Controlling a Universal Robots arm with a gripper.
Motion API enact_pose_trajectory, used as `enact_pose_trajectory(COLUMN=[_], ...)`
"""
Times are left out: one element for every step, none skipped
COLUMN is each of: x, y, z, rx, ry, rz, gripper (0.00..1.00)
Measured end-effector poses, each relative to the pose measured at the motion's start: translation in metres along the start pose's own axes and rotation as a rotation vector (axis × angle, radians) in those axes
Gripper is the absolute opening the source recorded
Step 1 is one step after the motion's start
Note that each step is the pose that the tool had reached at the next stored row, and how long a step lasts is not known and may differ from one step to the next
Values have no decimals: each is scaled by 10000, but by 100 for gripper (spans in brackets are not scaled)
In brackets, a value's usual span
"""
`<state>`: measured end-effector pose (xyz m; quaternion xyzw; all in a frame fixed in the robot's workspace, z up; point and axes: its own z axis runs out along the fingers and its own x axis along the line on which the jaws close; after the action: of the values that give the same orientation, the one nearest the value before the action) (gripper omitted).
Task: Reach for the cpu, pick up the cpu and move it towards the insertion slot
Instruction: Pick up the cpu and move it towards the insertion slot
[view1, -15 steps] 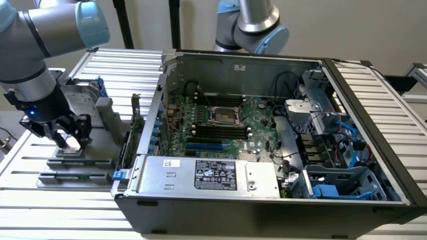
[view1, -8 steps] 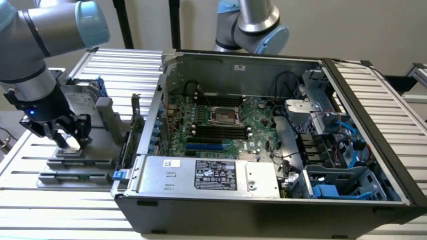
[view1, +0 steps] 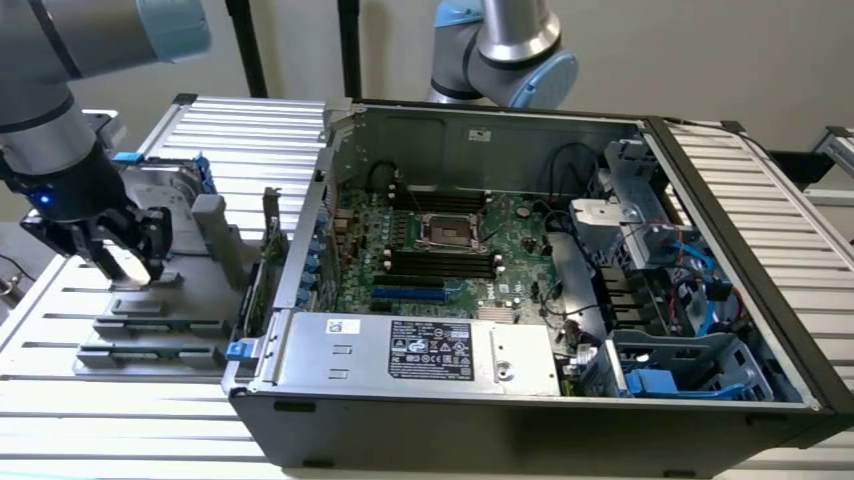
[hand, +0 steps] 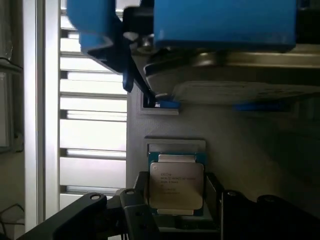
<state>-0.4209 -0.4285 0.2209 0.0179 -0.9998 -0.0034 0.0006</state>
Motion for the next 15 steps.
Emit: enact_pose_trajectory(x=[-2,-5,-7,-11,-16,-22,-30,-40,-52,-66,-83,-103,-123,-147,-174], y=[0,0,0,0,0,0,-1,-1,-2,-3,-3,-3,-4,-5,-6], z=[-45,-90,-138,-182,-228,-272,-318,-364,-409,-454,-500,-545,-589,-635,-681], rx=[0,0,0,0,0,-1,-1,0,-1,1,0,-1,0,0,-1], ry=[0,0,0,0,0,0,-1,1,-1,1,0,-1,1,1,-1], rz=[0,0,1,0,0,0,0,0,-1,-3,-5,-7,-9,-12,-16], gripper=[55,55,55,55,55,55,55,55,55,55,55,55,55,55,55])
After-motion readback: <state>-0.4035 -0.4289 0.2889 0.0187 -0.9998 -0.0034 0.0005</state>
